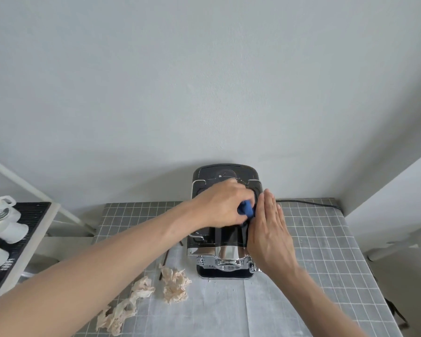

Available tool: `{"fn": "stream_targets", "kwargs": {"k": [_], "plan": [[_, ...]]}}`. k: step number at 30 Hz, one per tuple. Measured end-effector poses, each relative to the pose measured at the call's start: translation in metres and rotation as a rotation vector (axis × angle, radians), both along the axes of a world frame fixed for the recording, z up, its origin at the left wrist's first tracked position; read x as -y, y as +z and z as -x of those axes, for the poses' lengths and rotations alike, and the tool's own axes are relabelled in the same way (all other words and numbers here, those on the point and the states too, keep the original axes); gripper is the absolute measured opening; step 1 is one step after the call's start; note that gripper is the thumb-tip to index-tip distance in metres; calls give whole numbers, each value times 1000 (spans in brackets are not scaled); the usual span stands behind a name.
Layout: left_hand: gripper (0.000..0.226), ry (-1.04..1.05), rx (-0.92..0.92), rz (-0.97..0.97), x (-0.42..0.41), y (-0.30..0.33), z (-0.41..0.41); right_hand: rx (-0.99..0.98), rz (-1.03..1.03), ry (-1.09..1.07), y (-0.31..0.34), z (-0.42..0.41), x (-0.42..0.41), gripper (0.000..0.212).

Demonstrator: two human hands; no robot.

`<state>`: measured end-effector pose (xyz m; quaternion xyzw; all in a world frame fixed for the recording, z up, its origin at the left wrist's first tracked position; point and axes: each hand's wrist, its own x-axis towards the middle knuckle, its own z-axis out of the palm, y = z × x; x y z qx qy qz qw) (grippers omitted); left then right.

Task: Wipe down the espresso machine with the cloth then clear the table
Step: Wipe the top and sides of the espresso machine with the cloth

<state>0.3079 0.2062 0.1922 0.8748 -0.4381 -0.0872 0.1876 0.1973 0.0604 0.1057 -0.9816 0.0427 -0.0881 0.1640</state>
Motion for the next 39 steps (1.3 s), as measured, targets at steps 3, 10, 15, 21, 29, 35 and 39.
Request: {"fn": "stream_targets", "kwargs": {"k": [3, 10, 15, 21, 29, 35, 39], "plan": [[27, 50, -12, 69, -10, -4, 4, 4, 8, -15, 0, -1, -1, 64], [31, 282, 50, 62, -64, -10, -23, -3, -9, -30, 4, 0, -2, 60], [32, 452, 78, 326, -103, -18, 8, -22, -51, -33, 8, 0, -4, 60], [32, 677, -107, 326, -146, -52, 52, -20, -48, -35, 9, 1, -4, 60], [37, 767, -584, 626, -144, -53, 78, -16, -61, -34, 8, 1, -4, 59], [51, 790, -570, 642, -144, -45, 73, -13, -63, -31, 5, 0, -3, 59], [47, 754, -558, 597, -142, -48, 73, -9, -69, -25, 5, -1, -3, 58]]}}
